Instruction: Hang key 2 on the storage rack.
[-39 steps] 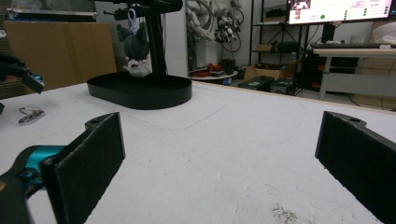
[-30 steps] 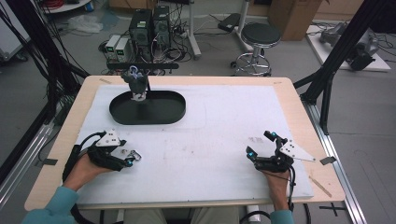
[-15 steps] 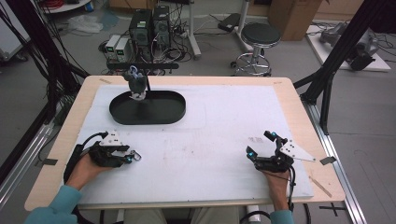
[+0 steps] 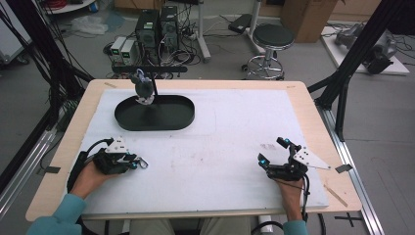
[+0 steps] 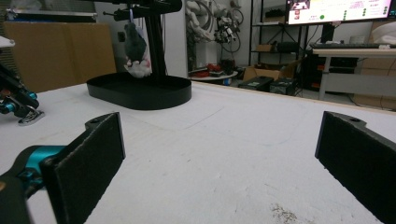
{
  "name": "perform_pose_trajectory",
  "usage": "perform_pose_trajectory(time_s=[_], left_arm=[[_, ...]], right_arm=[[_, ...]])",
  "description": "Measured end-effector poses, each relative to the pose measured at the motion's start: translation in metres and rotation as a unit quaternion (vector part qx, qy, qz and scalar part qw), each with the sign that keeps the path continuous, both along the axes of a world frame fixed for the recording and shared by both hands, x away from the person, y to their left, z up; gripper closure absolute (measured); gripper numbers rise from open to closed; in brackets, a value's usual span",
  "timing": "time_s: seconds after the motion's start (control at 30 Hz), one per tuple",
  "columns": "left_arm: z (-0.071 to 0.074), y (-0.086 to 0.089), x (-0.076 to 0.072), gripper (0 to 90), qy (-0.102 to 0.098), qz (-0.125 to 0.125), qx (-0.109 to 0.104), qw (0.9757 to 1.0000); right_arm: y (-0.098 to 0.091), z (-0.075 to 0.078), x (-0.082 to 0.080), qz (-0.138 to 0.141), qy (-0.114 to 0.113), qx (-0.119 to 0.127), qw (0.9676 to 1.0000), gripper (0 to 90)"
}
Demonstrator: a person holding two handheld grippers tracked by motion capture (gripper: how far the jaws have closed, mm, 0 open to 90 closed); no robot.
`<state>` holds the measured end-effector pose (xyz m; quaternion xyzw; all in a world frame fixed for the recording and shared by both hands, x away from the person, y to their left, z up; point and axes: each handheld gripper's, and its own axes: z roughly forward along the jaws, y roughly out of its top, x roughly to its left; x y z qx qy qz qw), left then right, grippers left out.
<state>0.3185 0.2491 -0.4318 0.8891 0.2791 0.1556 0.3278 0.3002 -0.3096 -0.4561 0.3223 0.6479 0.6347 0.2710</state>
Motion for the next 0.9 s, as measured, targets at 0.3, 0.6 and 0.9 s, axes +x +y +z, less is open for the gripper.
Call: perform_pose_trajectory(time_s=[0.3,0.6,0.9], left_arm=[[0.001,0.0012,0.0008,79.4,-0.003,-0.001,-0.005,1.0],[0.0018,0.0025,0.0016,83.4,-0.005,0.001,-0.013,0.9999],[0.0019,0.0035,0.0028,86.8,-0.002,0.002,-0.025,0.9997]], right_arm=[[0.0,0.0,0.0001,0.0,-0.001,0.0,1.0,0.7],[0.0001,-0.0001,0.0001,0.0,-0.001,0.0,1.0,0.7],[0.0001,0.0,0.0,-0.001,0.0,0.0,1.0,0.7]])
